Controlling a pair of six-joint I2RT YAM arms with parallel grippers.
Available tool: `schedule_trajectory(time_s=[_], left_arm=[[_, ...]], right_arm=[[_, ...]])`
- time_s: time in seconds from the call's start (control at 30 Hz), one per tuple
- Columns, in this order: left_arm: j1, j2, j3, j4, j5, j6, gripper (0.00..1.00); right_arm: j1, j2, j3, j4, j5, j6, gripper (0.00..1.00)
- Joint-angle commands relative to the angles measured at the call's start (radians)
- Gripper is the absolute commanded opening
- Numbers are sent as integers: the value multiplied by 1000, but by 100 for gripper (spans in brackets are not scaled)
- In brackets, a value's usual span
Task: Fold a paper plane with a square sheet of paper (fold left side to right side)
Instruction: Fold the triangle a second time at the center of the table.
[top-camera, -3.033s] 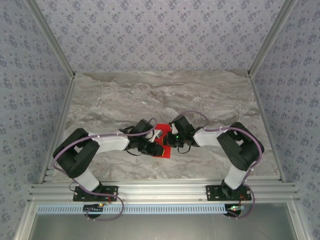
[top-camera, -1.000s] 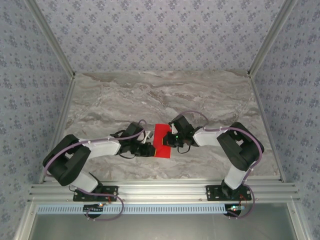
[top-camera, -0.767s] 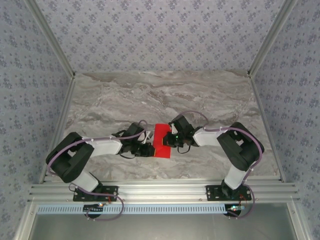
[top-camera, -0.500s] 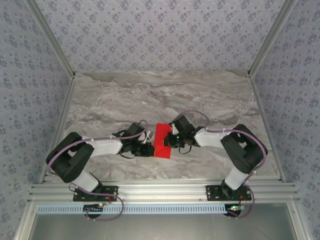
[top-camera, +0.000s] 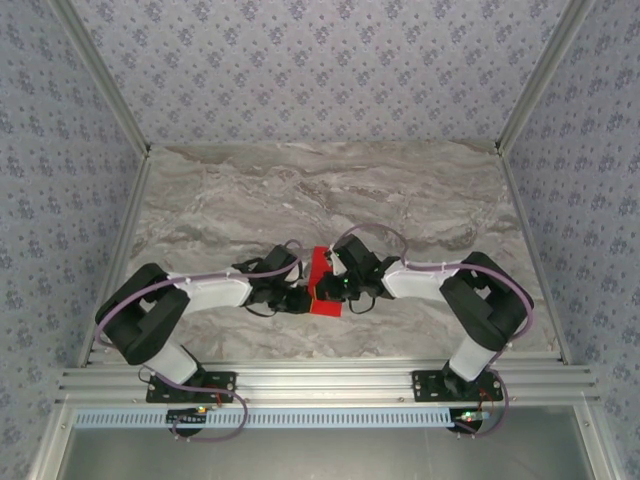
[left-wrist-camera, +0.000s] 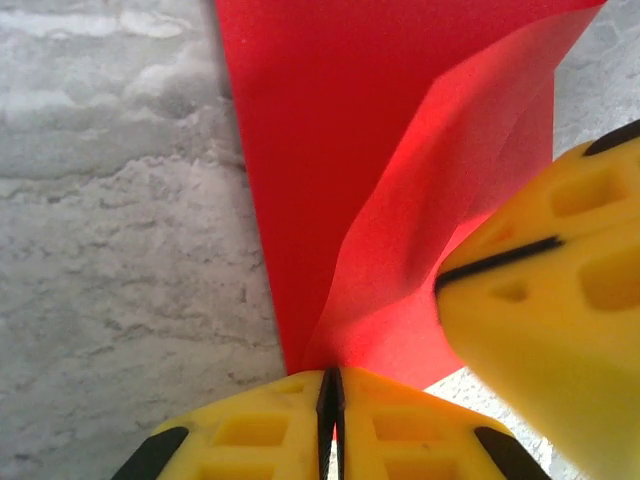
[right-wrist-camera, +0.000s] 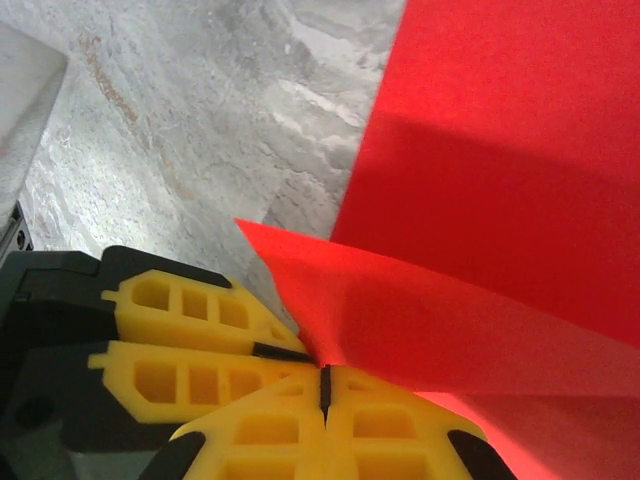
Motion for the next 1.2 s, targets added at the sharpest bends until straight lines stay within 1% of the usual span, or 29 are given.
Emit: schedule_trajectory(time_s=[0.0,0.1,0.37,0.63,1.1,1.17], left_arm=[[-17,52,2,-84,-84,3,12],[-21,58,2,-84,-92,-6,12],[-21,62,-2,-100,-109,-16,11],[-21,90,-10,-106,-121,-35,11],[-20,107,-30,-100,-129,-49,10],[-20,108,-30,-98,-130,-50,10]], right_arm=[[13,31,36,17,-17,-3,0],[16,45,44,9,-11,-2,0],[7,99,56,-83,29,-14,0],[-16,100,45,-156,72,-52,0],[-106,76,19,-176,56,-98,0],[-124,70,21,-188,54,-141,0]])
